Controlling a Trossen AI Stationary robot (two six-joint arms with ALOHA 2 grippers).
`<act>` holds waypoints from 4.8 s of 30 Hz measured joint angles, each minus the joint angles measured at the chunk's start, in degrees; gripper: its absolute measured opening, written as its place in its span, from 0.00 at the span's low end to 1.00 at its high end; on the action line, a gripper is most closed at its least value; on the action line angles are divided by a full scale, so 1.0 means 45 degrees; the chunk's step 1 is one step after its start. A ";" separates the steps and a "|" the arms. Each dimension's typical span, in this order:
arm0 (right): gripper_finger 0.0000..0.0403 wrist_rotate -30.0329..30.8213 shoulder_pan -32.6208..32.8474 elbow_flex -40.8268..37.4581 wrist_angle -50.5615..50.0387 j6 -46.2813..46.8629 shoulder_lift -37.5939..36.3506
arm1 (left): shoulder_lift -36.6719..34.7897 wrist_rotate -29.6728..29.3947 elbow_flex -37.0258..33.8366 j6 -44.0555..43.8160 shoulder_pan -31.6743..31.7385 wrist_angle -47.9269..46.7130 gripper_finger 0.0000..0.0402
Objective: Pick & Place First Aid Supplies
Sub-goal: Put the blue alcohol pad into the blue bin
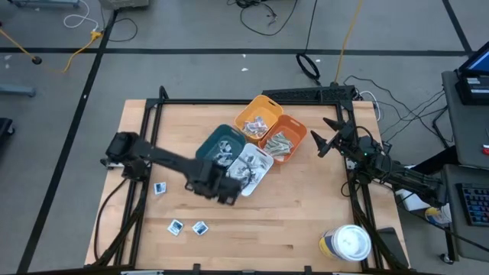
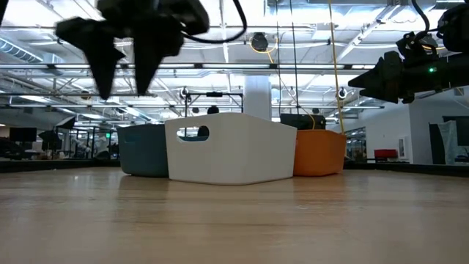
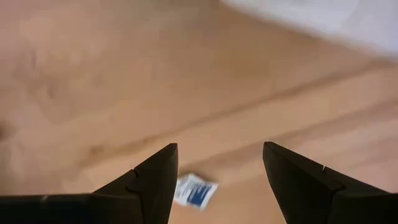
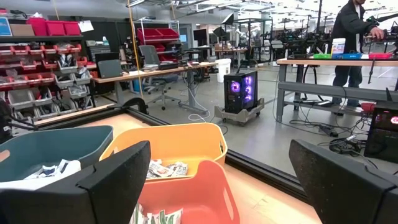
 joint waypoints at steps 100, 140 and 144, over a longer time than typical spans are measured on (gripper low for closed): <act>0.94 0.0001 0.0001 0.0000 0.0000 -0.0002 -0.0001 | -0.2215 -0.0054 -0.2368 0.7853 0.6694 0.0047 0.00; 0.94 0.0000 0.0002 0.0000 0.0000 -0.0002 -0.0002 | 0.0423 0.0634 -0.0914 0.9001 0.6743 0.1369 0.63; 0.94 0.0000 0.0002 0.0001 0.0000 -0.0005 0.0000 | 0.0423 0.1632 -0.0914 1.1457 0.6648 0.1927 0.64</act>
